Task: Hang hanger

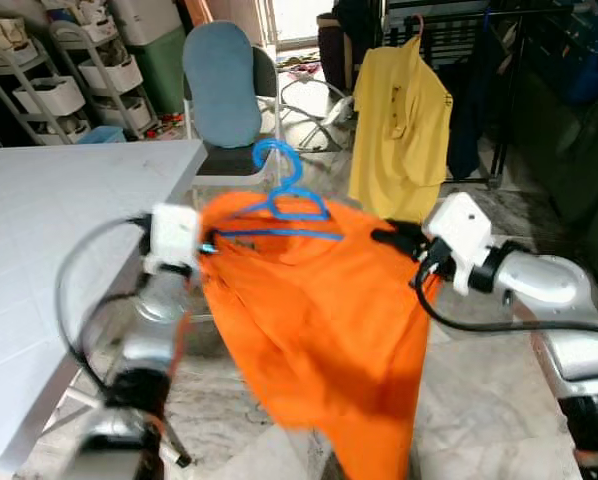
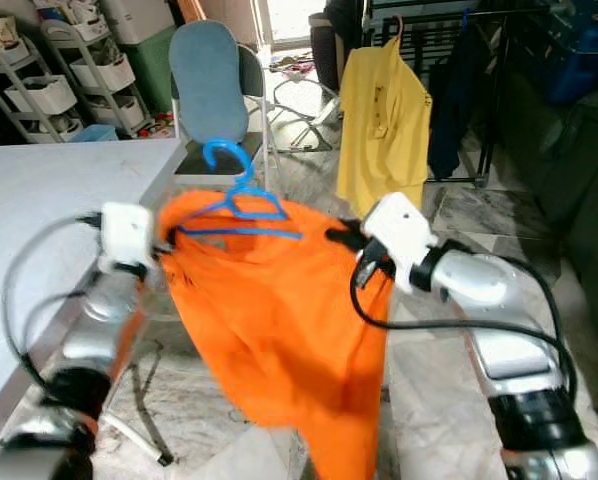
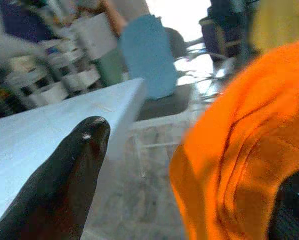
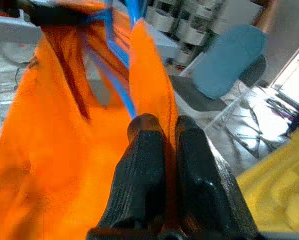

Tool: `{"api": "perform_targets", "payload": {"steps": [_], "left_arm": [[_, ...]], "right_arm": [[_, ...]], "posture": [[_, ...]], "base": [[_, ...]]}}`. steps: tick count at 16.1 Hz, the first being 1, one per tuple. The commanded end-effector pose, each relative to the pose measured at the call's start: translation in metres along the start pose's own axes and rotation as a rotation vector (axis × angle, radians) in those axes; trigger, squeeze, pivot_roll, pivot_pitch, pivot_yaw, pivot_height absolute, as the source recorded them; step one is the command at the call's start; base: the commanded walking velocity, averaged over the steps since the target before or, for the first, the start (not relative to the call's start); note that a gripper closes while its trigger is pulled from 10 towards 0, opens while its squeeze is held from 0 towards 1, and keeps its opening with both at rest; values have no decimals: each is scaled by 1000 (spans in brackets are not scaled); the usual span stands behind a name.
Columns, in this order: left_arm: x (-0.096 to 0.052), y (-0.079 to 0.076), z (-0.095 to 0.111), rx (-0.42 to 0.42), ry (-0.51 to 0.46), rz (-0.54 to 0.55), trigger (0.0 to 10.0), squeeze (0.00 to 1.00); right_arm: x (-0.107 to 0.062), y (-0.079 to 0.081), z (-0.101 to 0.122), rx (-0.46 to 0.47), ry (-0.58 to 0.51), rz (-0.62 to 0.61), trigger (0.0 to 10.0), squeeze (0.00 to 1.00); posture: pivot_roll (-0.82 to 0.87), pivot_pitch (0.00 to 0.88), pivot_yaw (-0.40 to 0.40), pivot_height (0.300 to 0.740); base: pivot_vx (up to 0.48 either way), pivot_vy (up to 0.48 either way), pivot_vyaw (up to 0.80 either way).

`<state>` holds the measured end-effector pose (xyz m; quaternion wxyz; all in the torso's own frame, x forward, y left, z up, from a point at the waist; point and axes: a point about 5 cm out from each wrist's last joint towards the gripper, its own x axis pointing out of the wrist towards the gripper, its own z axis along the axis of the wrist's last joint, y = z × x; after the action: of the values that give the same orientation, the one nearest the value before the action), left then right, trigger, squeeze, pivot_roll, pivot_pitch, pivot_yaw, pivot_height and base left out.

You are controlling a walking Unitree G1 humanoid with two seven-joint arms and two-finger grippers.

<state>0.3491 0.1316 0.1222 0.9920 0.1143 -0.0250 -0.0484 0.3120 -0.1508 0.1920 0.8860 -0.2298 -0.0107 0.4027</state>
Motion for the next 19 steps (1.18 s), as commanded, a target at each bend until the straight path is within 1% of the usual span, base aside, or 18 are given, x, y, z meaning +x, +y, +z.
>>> {"api": "perform_targets", "payload": {"steps": [1,2,4,5,6,7,9,11,12,13,14,15,16,17,18,19], "left_arm": [[1,-35,20,32,-91,-132,10000,0],[1,-37,20,30,-84,-138,10000,0],[3,-39,20,23,-74,-145,10000,0],[6,-37,21,11,-62,-135,10000,0],[8,-38,25,11,-75,-152,10000,0],[8,-38,25,8,-73,-158,10000,0],[5,-35,20,4,-62,-153,10000,0],[0,-26,9,5,-34,-101,10000,0],[-3,-18,5,5,-34,-58,10000,0],[-4,-14,5,-8,-45,-40,10000,0],[-6,-10,8,-25,-71,-28,10000,0],[-8,-6,12,-49,-107,-29,10000,0],[-10,-7,12,-68,-109,-38,10000,0],[-14,-12,10,-119,-111,-81,10000,0],[-19,-17,11,-126,-129,-133,10000,0],[-21,-19,12,-124,-138,-155,10000,16]], "right_arm": [[20,10,23,-40,-97,27,10000,0],[23,15,25,-39,-107,42,10000,0],[33,34,32,-22,-154,123,10000,0],[36,49,37,-6,-204,210,10000,0],[38,52,35,-5,-200,202,10000,0],[40,49,33,21,-196,169,10000,0],[37,41,32,64,-203,132,10000,0],[28,30,32,78,-200,114,10000,0],[22,24,32,93,-204,114,10000,0],[18,20,33,105,-207,115,10000,0],[13,12,31,122,-203,95,10000,0],[10,1,29,148,-196,48,10000,0],[10,-1,28,173,-200,31,10000,0],[13,3,26,202,-211,50,10000,0],[15,9,20,183,-188,76,10000,0],[15,12,15,166,-170,92,10000,0]], "posture": [[-188,0,145,740],[-183,0,141,740],[-183,0,141,740],[-179,0,144,740],[-177,0,145,740],[-179,0,146,740],[-179,0,146,740],[-187,0,145,740],[-187,0,142,740],[-187,0,142,740],[-185,0,138,740],[-182,0,135,740],[-182,0,135,740],[-172,0,133,740],[-172,0,133,740],[-172,0,133,740]], "base": [[0,0,0],[0,0,0],[0,0,0],[0,0,0],[0,0,0],[0,0,0],[0,0,0],[0,0,0],[0,0,0],[0,0,0],[0,0,0],[0,0,0],[0,0,0],[0,0,0],[0,0,0],[0,0,0]]}}
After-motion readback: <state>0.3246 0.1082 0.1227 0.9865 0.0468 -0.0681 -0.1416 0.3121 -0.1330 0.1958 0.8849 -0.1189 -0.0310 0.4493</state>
